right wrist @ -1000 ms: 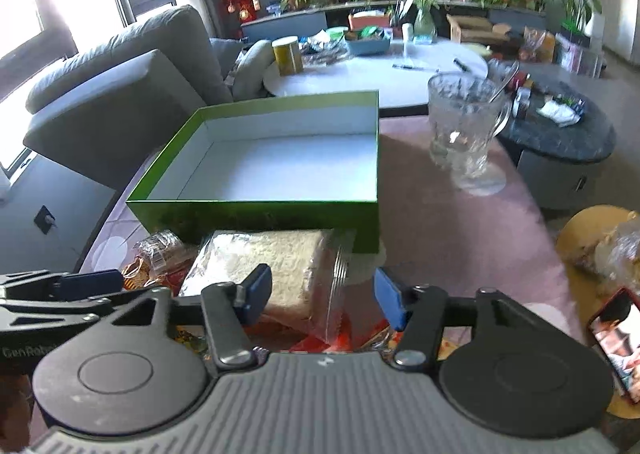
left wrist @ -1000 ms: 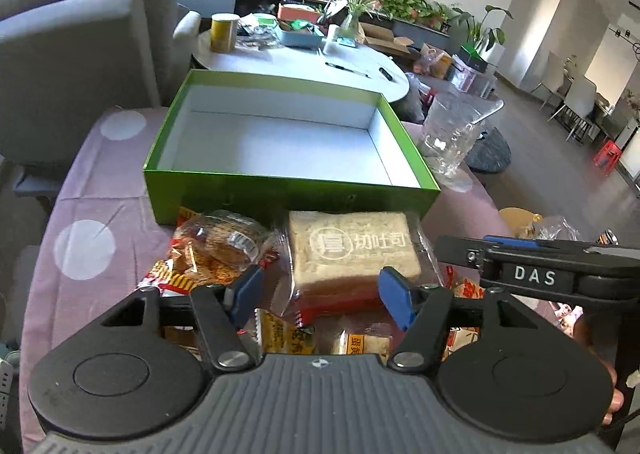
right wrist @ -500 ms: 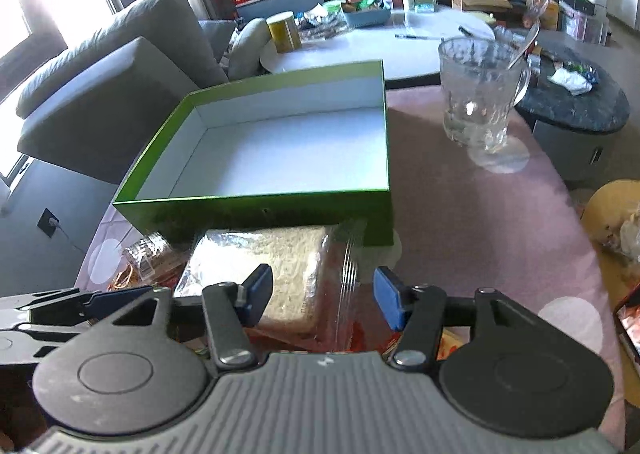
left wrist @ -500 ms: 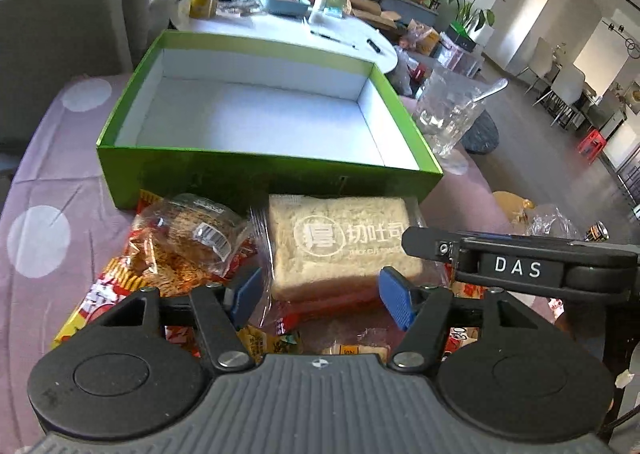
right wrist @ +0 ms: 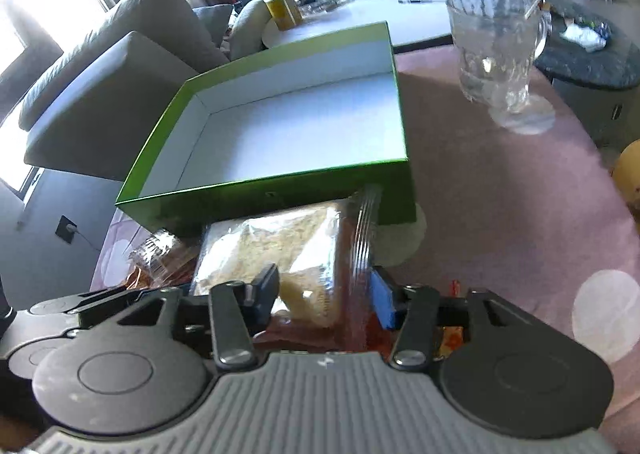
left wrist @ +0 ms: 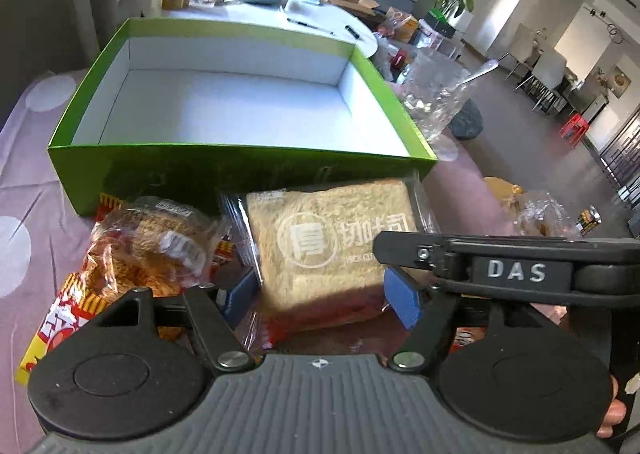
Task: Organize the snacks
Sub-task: 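Lift the bread loaf with both grippers and carry it over the green box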
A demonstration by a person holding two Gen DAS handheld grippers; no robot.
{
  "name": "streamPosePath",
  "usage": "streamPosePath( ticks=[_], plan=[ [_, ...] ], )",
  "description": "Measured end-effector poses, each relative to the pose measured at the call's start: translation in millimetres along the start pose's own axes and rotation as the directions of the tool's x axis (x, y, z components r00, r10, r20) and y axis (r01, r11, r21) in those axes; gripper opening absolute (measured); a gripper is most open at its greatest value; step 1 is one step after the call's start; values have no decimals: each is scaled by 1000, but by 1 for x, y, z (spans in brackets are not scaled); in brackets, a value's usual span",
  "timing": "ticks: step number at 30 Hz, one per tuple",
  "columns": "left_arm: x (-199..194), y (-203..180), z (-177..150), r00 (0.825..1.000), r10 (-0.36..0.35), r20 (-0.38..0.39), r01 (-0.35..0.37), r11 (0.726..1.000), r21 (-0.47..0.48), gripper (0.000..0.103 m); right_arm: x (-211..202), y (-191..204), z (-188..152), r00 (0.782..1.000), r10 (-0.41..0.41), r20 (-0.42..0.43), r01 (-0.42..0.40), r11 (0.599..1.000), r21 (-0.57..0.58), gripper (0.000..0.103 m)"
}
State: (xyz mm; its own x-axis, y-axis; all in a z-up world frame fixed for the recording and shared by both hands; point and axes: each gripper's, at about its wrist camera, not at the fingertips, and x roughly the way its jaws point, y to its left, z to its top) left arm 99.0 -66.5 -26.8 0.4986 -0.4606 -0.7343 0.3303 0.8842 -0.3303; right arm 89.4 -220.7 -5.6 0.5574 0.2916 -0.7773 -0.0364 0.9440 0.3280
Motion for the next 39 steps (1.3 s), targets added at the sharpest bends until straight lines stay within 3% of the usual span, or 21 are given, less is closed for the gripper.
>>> streamPosePath(
  ticks=[2,9,17,24,31,39],
  plan=[
    [-11,-4,-1,999,-42,23,43,999,-10,65,-8,6,-2,1000,-6,23,7,1000,-27,80],
    [-62,-21,7,985,-53,167,43,997,60,65,-58,20,5,990,43,134,-37,998,-46,80],
    [-90,-6,47,962,22,274,-46,996,81,65,-69,52,44,972,112,208,-86,988,-128,80],
    [-68,27,81,963,104,247,-130,987,91,66,-23,72,74,965,140,223,-102,980,-173,80],
    [-31,62,92,980,107,169,-120,990,72,66,7,68,82,964,183,191,-163,980,-116,80],
    [-1,86,87,987,131,94,-135,990,31,66,46,67,80,979,173,106,-164,982,-93,80]
  ],
)
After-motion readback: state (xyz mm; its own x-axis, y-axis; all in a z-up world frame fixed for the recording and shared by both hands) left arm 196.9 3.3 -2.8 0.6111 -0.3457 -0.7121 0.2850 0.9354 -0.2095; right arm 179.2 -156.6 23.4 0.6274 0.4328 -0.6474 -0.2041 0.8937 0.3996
